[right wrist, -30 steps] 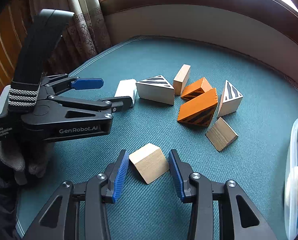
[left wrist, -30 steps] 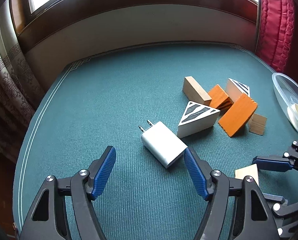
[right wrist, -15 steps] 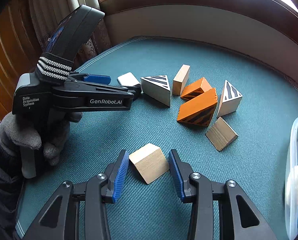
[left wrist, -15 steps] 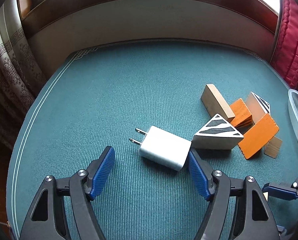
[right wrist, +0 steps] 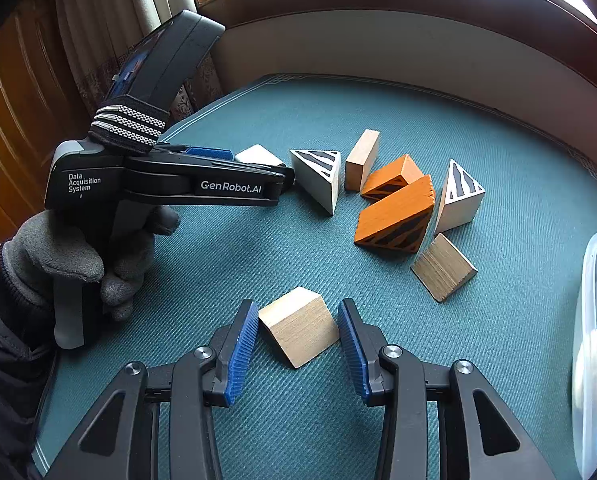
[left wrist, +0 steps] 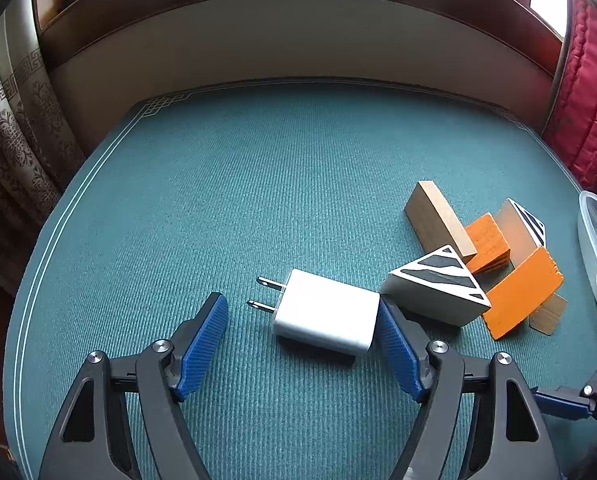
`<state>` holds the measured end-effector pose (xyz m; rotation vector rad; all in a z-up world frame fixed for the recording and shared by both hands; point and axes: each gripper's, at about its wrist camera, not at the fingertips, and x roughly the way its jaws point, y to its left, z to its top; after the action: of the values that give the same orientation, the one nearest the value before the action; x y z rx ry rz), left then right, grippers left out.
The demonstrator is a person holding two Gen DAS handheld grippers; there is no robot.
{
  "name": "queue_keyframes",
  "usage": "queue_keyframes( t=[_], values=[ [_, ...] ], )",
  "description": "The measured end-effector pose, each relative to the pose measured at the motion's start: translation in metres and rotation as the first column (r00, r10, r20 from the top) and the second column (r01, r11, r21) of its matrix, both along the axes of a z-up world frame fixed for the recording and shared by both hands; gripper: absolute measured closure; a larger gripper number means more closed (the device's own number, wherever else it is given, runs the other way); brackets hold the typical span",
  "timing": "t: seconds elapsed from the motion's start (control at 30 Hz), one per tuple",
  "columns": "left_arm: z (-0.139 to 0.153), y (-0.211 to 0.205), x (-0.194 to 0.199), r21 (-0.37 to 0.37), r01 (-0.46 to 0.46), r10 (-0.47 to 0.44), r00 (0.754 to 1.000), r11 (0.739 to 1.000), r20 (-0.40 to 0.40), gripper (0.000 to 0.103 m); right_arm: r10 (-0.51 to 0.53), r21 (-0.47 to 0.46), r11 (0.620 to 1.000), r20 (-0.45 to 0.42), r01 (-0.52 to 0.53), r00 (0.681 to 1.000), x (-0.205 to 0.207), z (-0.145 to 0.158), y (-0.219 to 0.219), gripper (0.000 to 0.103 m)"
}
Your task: Organize rigid objects
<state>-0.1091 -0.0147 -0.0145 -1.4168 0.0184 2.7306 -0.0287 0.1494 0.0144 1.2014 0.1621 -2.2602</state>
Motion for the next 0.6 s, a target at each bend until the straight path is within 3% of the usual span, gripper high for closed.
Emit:
queue_keyframes(
  t=[0.07, 0.6],
  values=[
    [0.001, 0.001, 0.003, -0.001, 0.003, -0.003, 1.0, 1.0, -0.01, 0.041, 0.0, 0.0, 1.0, -0.001, 0.0, 1.0, -0.001, 0.0, 0.0, 0.059],
    [0.023, 0.004, 0.027, -0.042, -0.034, 0.03, 0.995, 0.999, -0.097, 0.041, -0.045, -0.048, 0.998, -0.021, 0.044, 0.999, -0.004, 0.008, 0.005, 0.059]
  ],
)
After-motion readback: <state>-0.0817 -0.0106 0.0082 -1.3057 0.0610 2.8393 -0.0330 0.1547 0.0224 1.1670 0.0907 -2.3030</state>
